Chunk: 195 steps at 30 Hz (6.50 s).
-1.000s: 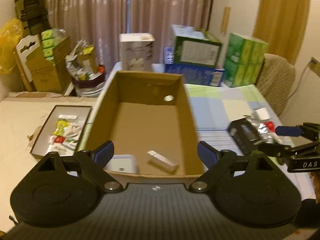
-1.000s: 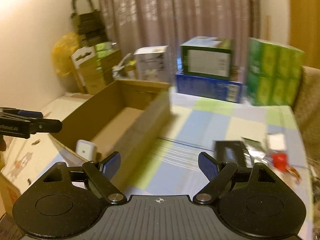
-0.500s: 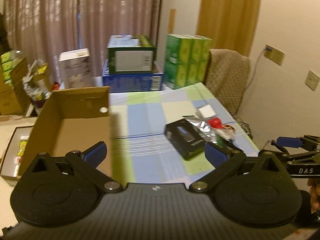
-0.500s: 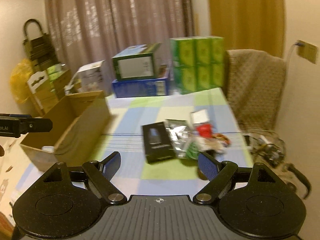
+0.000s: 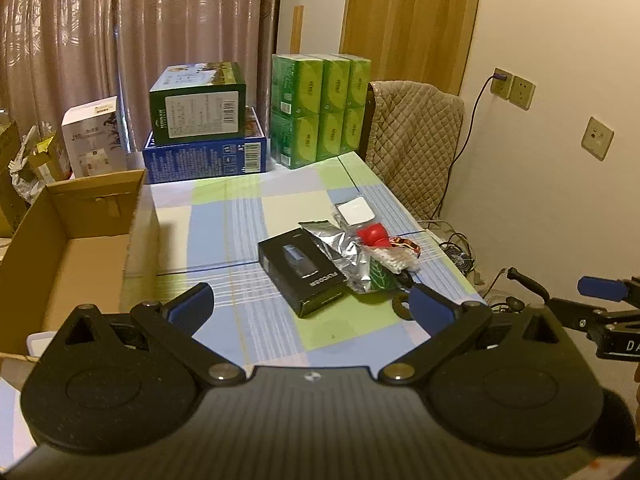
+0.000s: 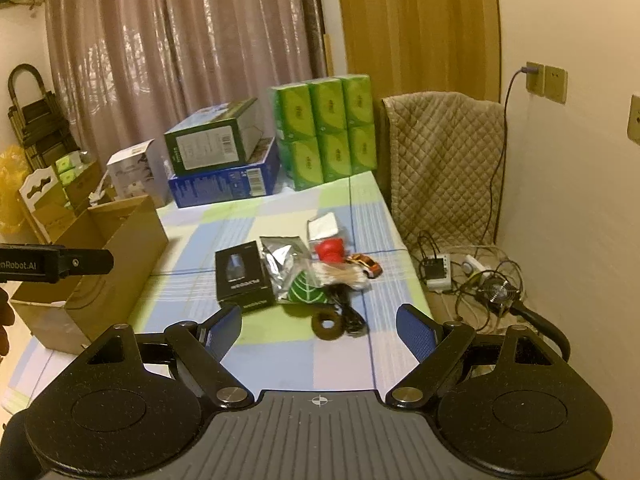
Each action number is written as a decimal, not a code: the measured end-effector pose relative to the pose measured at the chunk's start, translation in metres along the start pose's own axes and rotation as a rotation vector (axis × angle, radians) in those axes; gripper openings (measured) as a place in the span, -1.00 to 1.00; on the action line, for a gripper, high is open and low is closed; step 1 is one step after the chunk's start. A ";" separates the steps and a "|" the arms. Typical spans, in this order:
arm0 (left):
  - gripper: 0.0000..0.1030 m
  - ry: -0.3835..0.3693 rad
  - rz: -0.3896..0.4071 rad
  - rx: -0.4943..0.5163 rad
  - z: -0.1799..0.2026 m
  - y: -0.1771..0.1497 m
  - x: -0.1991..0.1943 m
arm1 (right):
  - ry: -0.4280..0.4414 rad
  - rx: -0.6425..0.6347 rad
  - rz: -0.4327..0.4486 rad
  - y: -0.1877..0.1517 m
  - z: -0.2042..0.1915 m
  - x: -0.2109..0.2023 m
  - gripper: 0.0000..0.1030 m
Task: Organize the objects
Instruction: 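Move both tools back from the box toward the items on the table, then grasp the black cable with the right tool while the left tool approaches the black FLYCO box, then grasp the black FLYCO box with the left tool while the right tool lifts the cable, then carry the FLYCO box and cable into the cardboard box and open both tools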
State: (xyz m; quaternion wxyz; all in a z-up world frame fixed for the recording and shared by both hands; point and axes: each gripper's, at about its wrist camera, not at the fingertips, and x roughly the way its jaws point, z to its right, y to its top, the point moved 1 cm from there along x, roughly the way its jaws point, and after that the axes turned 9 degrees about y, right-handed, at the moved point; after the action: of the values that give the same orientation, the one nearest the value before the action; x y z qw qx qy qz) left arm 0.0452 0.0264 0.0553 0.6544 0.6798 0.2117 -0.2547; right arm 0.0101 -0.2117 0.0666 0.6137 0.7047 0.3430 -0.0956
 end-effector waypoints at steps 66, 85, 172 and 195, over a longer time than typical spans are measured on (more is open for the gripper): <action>0.98 0.064 -0.168 0.025 0.044 -0.014 0.269 | 0.072 -0.039 -0.283 -0.007 0.096 0.249 -0.82; 0.68 0.066 -0.193 0.077 0.017 -0.030 0.235 | 0.150 0.003 -0.276 -0.019 0.056 0.224 -0.82; 0.50 0.070 -0.084 0.012 -0.039 0.004 0.093 | 0.240 -0.012 -0.077 0.037 -0.068 0.168 -0.68; 0.50 0.332 -0.061 -0.090 -0.254 0.019 0.033 | 0.576 -0.107 -0.218 0.057 -0.280 0.258 -0.68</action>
State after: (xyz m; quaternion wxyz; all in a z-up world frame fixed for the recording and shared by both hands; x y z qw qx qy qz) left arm 0.1001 0.2768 0.0529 0.6322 0.6757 0.3486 -0.1489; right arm 0.1569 0.1423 0.0331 0.5135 0.6285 0.5810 0.0610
